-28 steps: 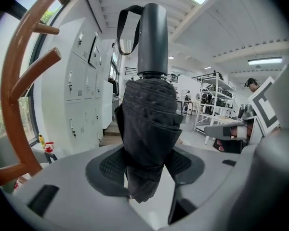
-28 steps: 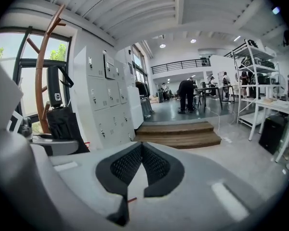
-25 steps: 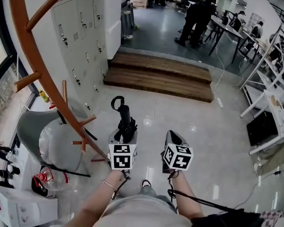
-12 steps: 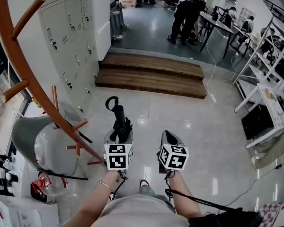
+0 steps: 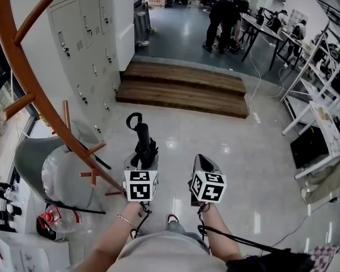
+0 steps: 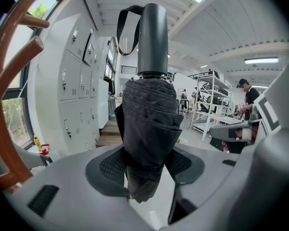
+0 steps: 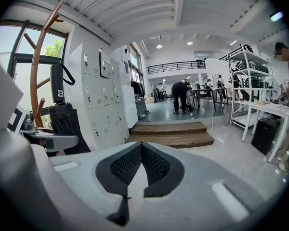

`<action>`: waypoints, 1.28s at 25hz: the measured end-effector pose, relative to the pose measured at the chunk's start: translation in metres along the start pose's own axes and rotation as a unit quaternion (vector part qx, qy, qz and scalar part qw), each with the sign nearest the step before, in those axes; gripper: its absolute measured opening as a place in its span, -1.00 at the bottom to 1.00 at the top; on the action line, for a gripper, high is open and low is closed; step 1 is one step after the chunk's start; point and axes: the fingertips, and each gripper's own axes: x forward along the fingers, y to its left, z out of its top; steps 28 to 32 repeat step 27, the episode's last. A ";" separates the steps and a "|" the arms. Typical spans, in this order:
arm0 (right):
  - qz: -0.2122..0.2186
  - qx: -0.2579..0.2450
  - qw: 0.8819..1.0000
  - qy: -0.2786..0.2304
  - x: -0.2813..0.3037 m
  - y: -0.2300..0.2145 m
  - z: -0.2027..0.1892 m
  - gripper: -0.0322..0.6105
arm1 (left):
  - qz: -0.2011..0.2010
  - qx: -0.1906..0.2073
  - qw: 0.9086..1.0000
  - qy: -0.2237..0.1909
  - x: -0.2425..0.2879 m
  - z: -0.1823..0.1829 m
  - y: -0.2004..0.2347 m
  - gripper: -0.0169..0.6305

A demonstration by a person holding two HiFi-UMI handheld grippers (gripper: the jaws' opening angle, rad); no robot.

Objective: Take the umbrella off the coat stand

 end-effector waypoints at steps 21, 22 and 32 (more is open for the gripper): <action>-0.013 -0.023 1.000 0.003 -0.014 -0.006 0.006 -0.89 | -0.008 0.001 1.000 0.002 -0.007 -0.002 -0.009 -0.26; -0.012 -0.023 1.000 0.003 -0.014 -0.006 0.007 -0.89 | -0.008 0.002 1.000 0.002 -0.008 -0.002 -0.010 -0.26; -0.010 -0.020 1.000 0.007 -0.018 -0.006 0.007 -0.89 | -0.011 0.006 1.000 0.008 -0.013 -0.002 -0.015 -0.26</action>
